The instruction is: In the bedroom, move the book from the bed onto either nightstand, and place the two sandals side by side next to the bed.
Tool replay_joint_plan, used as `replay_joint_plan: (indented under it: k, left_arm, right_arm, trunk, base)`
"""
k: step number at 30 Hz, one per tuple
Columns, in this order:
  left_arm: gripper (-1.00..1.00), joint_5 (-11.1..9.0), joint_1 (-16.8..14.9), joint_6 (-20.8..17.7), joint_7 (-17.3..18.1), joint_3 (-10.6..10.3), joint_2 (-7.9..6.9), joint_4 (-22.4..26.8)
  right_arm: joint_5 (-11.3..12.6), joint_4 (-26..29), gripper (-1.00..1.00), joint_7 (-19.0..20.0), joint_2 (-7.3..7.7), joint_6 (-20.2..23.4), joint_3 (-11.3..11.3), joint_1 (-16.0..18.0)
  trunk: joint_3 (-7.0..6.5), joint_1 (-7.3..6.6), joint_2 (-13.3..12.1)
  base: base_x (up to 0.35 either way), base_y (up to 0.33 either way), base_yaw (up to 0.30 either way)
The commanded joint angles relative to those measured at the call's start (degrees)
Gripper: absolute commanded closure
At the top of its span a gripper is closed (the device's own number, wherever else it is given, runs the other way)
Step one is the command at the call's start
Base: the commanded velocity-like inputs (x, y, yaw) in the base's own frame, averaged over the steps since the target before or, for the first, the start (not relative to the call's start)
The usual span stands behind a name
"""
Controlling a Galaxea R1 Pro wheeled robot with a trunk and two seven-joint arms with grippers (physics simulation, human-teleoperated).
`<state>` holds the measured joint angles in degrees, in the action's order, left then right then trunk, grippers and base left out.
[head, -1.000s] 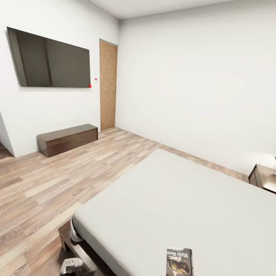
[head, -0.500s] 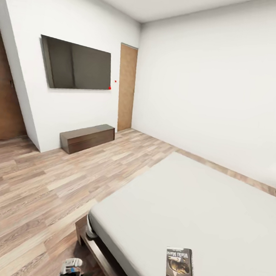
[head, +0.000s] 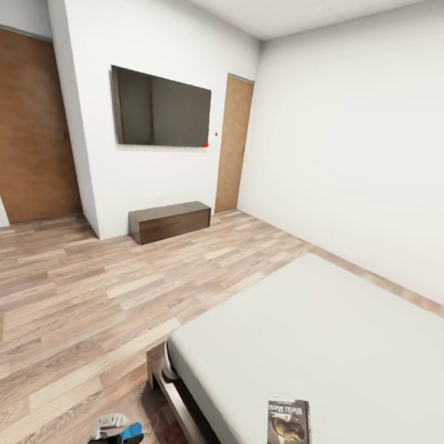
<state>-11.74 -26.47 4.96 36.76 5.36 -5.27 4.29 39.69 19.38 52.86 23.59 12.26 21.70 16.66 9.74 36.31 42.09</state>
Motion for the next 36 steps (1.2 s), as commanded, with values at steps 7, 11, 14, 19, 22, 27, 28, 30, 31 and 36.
replay_joint_plan:
  k: [7, 11, 14, 19, 22, 27, 28, 30, 31, 36]
  left_arm:
    - [-1.00, 8.7, 2.3, 3.2, -7.7, -0.8, -0.43, -2.8]
    - [-1.00, 14.7, 4.2, 4.8, -8.5, -1.1, -0.69, -3.1]
    - [-1.00, 16.1, 4.6, 5.2, -9.5, -1.1, -0.74, -3.1]
    - [-1.00, 16.1, 4.7, 5.5, -12.6, -0.9, -0.71, -3.1]
    - [-1.00, 16.1, 4.8, 5.6, -13.2, -0.9, -0.67, -3.1]
    - [-1.00, 16.0, 4.8, 5.6, -13.4, -0.9, -0.53, -3.1]
    - [-1.00, 16.0, 4.8, 5.6, -13.4, -1.0, -0.50, -3.1]
    - [-1.00, 16.0, 4.8, 5.6, -13.4, -1.0, -0.47, -3.1]
    - [-1.00, 16.0, 4.8, 5.6, -13.4, -1.0, -0.46, -3.1]
    - [-1.00, 16.0, 4.8, 5.6, -13.4, -1.0, -0.45, -3.1]
  right_arm:
    - [0.7, 0.0, 1.00, 0.1, 0.06, 0.6, 0.2, 0.0]
    - [0.7, 0.0, 1.00, 0.1, 0.06, 0.6, 0.2, 0.0]
    - [0.7, 0.0, 1.00, 0.1, 0.05, 0.5, 0.2, 0.0]
    - [0.8, 0.0, 1.00, 0.1, 0.05, 0.6, 0.2, 0.0]
    - [0.8, 0.0, 1.00, 0.1, 0.05, 0.6, 0.2, 0.0]
    - [0.7, 0.0, 1.00, 0.1, 0.05, 0.6, 0.2, 0.0]
    - [0.7, 0.0, 1.00, 0.0, 0.05, 0.6, 0.2, 0.0]
    - [0.7, 0.0, 1.00, 0.0, 0.05, 0.6, 0.2, 0.0]
    - [0.7, 0.0, 1.00, 0.0, 0.05, 0.6, 0.2, 0.0]
    - [0.7, 0.0, 1.00, 0.0, 0.05, 0.5, 0.2, 0.0]
  trunk:
    - [0.09, 0.01, 0.1]
    - [0.09, 0.01, 0.1]
    - [0.09, 0.01, 0.1]
    - [0.09, 0.01, 0.1]
    - [0.09, 0.01, 0.1]
    - [0.09, 0.01, 0.1]
    - [0.09, 0.01, 0.1]
    - [0.09, 0.01, 0.1]
    - [0.09, 0.01, 0.1]
    - [0.09, 0.01, 0.1]
  base:
    - [0.000, 0.000, 0.277]
    - [0.000, 0.000, 0.278]
    - [0.000, 0.000, 0.280]
    - [0.000, 0.000, 0.281]
    - [0.000, 0.000, 0.281]
    - [0.000, 0.000, 0.281]
    - [0.000, 0.000, 0.281]
    - [0.000, 0.000, 0.281]
    - [0.000, 0.000, 0.281]
    - [0.000, 0.000, 0.281]
